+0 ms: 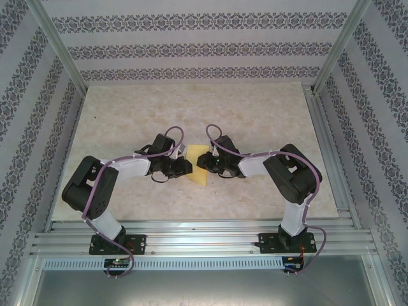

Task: Fold a paper plane with a square sheet of paper (fold left side to right side)
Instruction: Third fold the triangle at the center of the table.

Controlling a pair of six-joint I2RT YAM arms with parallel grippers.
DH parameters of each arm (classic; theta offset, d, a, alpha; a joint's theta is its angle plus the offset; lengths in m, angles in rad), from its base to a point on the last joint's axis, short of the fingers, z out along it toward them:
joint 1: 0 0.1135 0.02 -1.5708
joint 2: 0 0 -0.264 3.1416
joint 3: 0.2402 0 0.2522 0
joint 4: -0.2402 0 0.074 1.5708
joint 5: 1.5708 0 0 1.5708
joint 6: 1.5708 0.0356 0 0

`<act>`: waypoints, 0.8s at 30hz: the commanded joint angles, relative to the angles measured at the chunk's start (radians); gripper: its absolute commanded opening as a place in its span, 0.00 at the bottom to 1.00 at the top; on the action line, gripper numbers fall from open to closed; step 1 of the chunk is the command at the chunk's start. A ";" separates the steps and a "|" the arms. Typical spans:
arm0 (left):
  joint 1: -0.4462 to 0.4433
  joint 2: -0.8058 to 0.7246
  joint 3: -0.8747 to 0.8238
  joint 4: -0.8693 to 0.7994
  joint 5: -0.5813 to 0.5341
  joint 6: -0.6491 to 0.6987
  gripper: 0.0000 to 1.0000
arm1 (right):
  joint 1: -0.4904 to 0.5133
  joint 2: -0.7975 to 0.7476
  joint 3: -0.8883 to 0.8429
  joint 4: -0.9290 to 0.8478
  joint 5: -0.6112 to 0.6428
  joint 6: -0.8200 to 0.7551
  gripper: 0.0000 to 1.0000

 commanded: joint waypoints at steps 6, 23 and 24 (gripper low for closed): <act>0.000 -0.024 -0.002 -0.012 0.017 -0.003 0.08 | -0.027 -0.093 -0.026 0.008 -0.002 -0.086 0.33; -0.026 -0.022 0.113 -0.275 -0.051 -0.177 0.00 | 0.297 -0.478 -0.230 -0.189 0.420 -0.488 0.43; -0.025 -0.021 0.121 -0.289 -0.058 -0.179 0.00 | 0.314 -0.459 -0.223 -0.182 0.436 -0.502 0.43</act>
